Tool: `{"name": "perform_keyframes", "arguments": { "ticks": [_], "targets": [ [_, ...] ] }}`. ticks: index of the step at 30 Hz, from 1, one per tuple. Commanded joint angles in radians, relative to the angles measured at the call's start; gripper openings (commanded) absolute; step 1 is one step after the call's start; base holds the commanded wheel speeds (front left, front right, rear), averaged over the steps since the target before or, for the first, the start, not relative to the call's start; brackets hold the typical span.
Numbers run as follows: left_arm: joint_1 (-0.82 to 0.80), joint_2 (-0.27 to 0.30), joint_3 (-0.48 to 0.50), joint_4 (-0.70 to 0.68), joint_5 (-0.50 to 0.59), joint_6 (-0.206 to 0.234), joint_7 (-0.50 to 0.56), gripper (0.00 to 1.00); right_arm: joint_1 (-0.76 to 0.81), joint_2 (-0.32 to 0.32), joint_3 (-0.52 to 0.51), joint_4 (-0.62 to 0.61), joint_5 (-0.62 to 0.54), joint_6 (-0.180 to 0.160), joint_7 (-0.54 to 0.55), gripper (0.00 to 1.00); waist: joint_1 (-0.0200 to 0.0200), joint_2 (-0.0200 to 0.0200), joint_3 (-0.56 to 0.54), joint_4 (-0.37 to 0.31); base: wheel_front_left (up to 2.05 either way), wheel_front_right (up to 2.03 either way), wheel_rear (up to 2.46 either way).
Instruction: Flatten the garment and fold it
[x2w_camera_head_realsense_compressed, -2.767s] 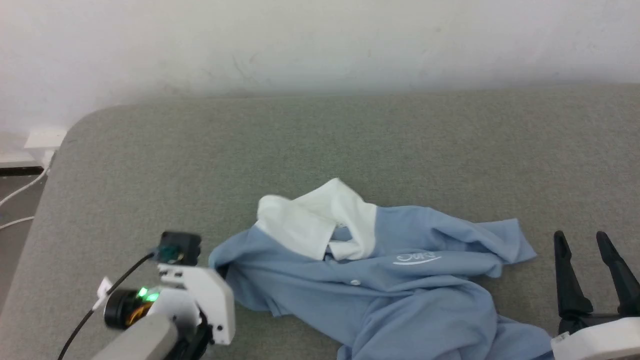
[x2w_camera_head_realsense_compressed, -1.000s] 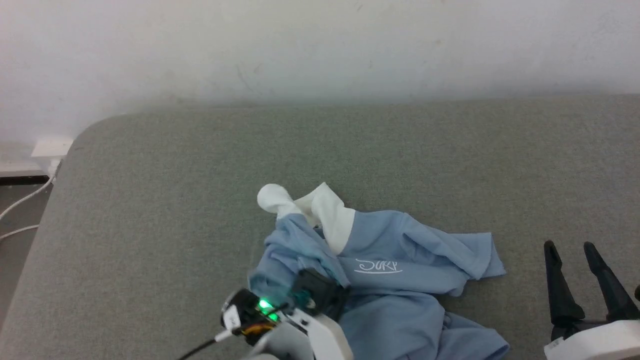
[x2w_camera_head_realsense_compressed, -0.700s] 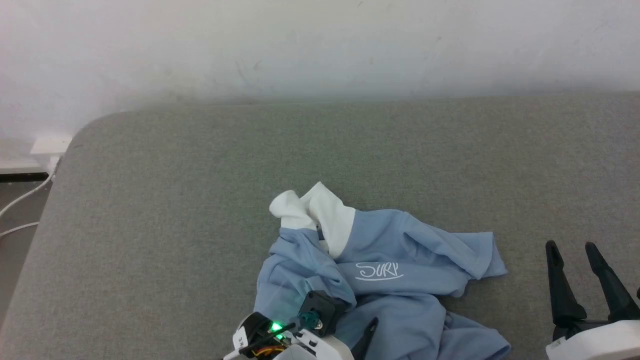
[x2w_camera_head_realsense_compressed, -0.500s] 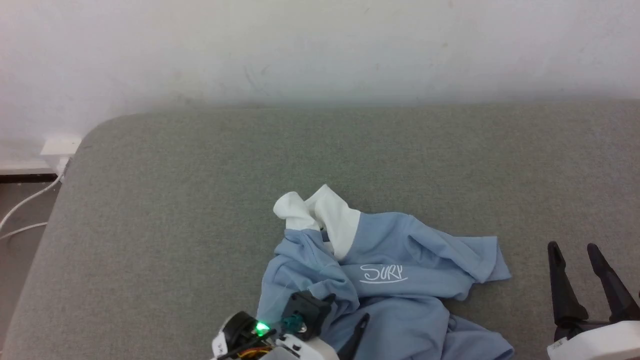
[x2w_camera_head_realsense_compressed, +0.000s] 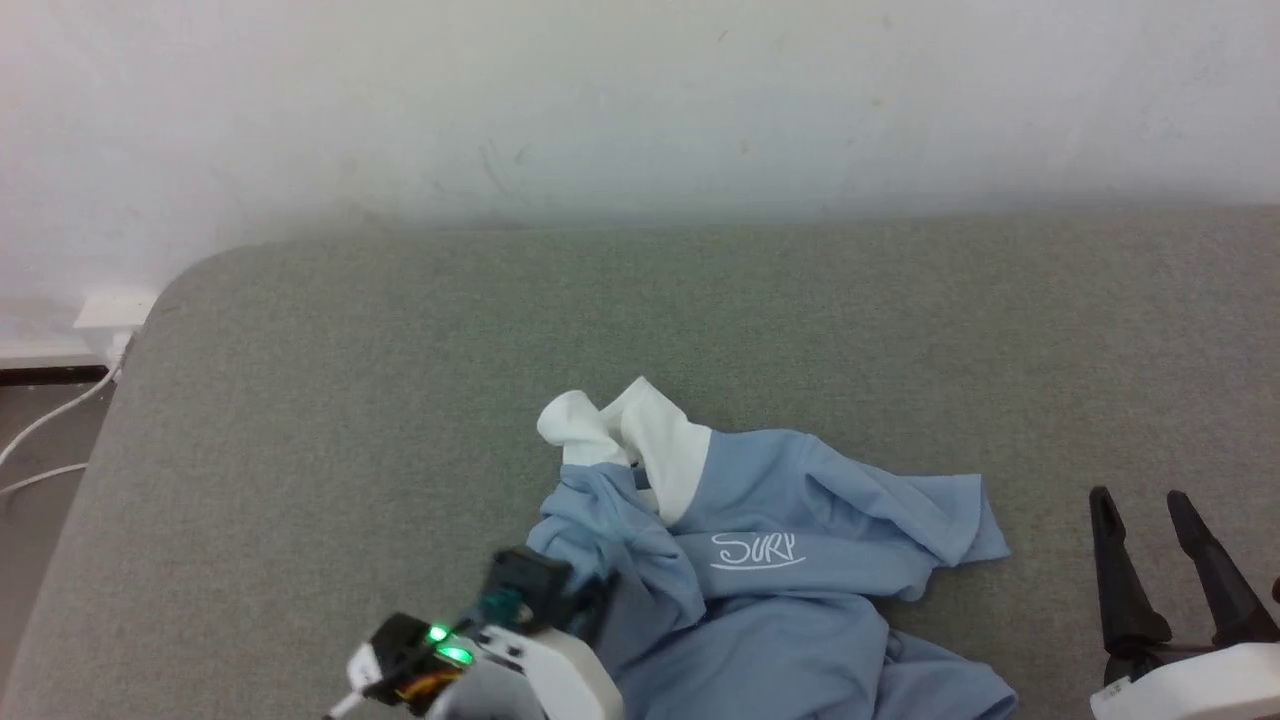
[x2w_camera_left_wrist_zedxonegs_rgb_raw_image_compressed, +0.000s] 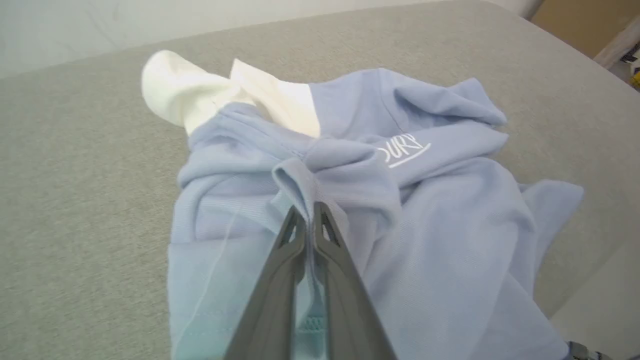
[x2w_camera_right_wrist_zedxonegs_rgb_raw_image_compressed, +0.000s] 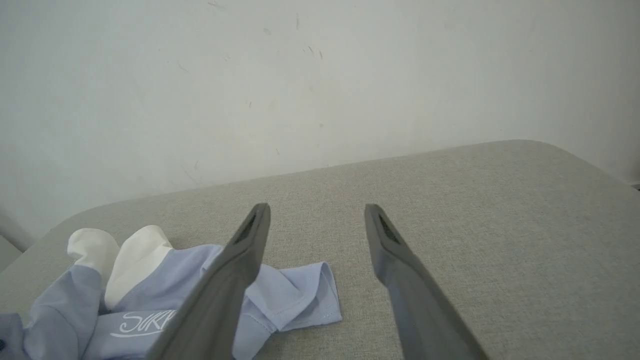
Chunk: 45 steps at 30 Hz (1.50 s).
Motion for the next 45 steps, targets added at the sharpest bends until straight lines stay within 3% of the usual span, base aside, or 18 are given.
{"name": "perform_keyframes", "arguments": {
  "ticks": [1, 7, 10, 13, 19, 20, 21, 28, 33, 35, 41, 45],
  "targets": [
    [0.012, 0.008, 0.032, 0.004, -0.005, 0.019, -0.026, 0.0, 0.004, 0.003, -0.002, 0.002, 0.004, -0.001, 0.0, 1.0, 0.0, 0.0, -0.001, -0.004, 0.0, 0.0, 0.0],
    [0.114, 0.106, 0.223, 0.035, -0.099, 0.151, -0.111, 0.0, 0.012, 0.003, -0.006, 0.008, 0.009, -0.001, 0.001, 1.0, 0.0, 0.0, -0.004, -0.005, 0.0, 0.0, 0.0],
    [0.216, 0.135, 0.307, 0.086, -0.193, 0.174, -0.135, 0.0, 0.015, 0.003, -0.005, 0.014, 0.01, -0.001, 0.006, 1.0, 0.0, 0.0, -0.004, -0.006, 0.0, 0.0, 0.0],
    [0.303, 0.125, 0.358, 0.148, -0.273, 0.159, -0.162, 0.0, 0.014, 0.003, -0.007, 0.018, 0.01, -0.001, 0.01, 1.0, 0.0, 0.0, 0.0, -0.003, 0.0, 0.0, 0.0],
    [0.349, 0.065, 0.386, 0.248, -0.335, 0.086, -0.214, 0.0, 0.007, 0.003, -0.013, 0.023, 0.005, -0.001, 0.02, 1.0, 0.0, 0.0, 0.006, 0.009, 0.0, 0.0, 0.0],
    [0.347, 0.058, 0.39, 0.258, -0.336, 0.078, -0.226, 0.33, 0.006, 0.003, -0.014, 0.024, 0.004, -0.001, 0.021, 1.0, 0.0, 0.0, 0.006, 0.011, 0.0, 0.0, 0.0],
    [0.343, 0.049, 0.395, 0.265, -0.336, 0.07, -0.243, 1.0, 0.005, 0.003, -0.015, 0.024, 0.003, -0.001, 0.023, 1.0, 0.0, 0.0, 0.005, 0.014, 0.0, 0.0, 0.0],
    [0.326, 0.03, 0.46, 0.278, -0.302, 0.059, -0.364, 1.0, 0.008, 0.003, -0.022, 0.023, -0.004, -0.001, 0.034, 1.0, 0.0, 0.0, -0.022, 0.032, 0.0, 0.0, 0.0],
    [0.315, 0.05, 0.481, 0.256, -0.253, 0.031, -0.377, 1.0, 0.013, 0.003, -0.027, 0.014, -0.004, -0.001, 0.039, 1.0, 0.0, 0.0, -0.033, 0.048, 0.0, 0.0, 0.0],
    [0.295, 0.081, 0.455, 0.251, -0.251, -0.009, -0.326, 1.0, 0.011, 0.003, -0.025, 0.008, -0.005, -0.001, 0.042, 1.0, 0.0, 0.0, -0.03, 0.052, 0.0, 0.0, 0.0],
    [0.201, 0.209, 0.358, 0.247, -0.259, -0.127, -0.043, 1.0, 0.0, 0.003, -0.014, 0.0, -0.006, -0.001, 0.044, 1.0, 0.0, 0.0, -0.008, 0.051, 0.0, 0.0, 0.0],
    [0.146, 0.239, 0.313, 0.287, -0.273, -0.197, 0.091, 1.0, -0.009, 0.003, -0.002, 0.009, 0.0, -0.001, 0.037, 1.0, 0.0, 0.0, 0.013, 0.036, 0.0, 0.0, 0.0]
  ]
}}
